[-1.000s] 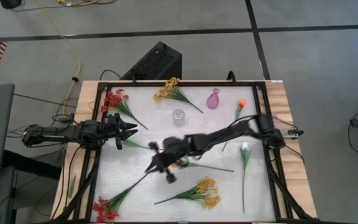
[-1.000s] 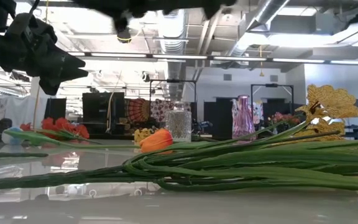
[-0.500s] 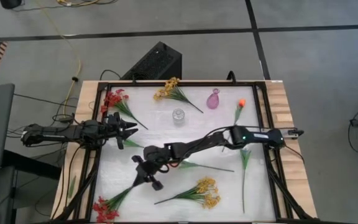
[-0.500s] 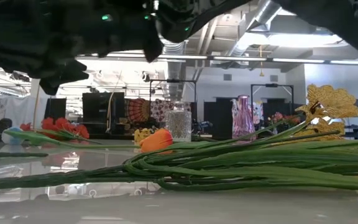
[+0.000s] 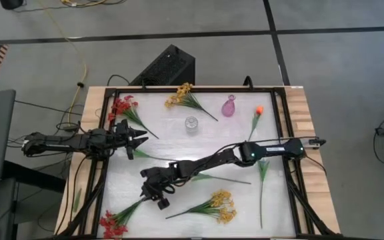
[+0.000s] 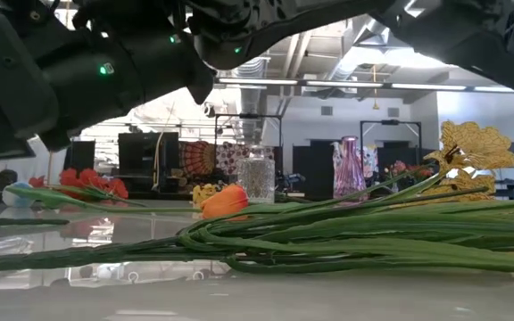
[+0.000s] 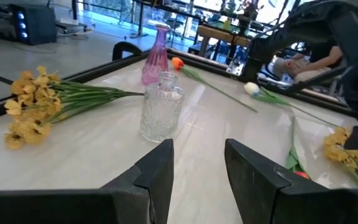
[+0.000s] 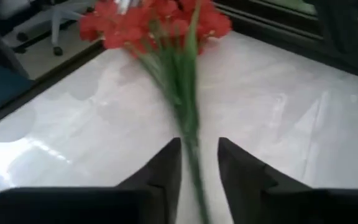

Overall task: Sort flowers into vase by color
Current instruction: Put the bottom red flower into the pink flower vase, then put the red flower into the pink flower vase

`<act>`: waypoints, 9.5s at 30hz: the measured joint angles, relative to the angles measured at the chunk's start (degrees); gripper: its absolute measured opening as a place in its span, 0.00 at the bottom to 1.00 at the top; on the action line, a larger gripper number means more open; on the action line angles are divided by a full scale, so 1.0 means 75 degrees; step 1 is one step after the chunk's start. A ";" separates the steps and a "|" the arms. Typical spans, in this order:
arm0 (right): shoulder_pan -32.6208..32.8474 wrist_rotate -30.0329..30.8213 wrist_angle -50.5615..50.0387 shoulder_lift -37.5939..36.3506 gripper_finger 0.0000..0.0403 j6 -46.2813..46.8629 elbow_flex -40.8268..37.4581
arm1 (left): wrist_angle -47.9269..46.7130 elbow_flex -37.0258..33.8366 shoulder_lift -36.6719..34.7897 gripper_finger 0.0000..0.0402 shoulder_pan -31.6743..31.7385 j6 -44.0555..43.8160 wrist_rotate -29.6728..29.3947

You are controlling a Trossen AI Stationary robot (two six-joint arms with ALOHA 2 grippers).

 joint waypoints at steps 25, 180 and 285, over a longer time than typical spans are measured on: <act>0.0024 0.0605 -0.1883 0.0007 0.07 0.0657 0.0025 | 0.0029 0.0000 0.0061 0.33 -0.0001 -0.0036 -0.0323; -0.6350 0.5195 1.3040 -0.8856 0.04 0.0985 -1.5012 | 0.0096 0.0003 0.1349 0.33 0.0000 -0.0092 -0.2002; -0.1899 0.4200 -0.1136 -0.4744 0.51 0.2532 -0.3861 | -0.2567 0.1439 0.1338 0.32 -0.0003 -0.0872 -0.1906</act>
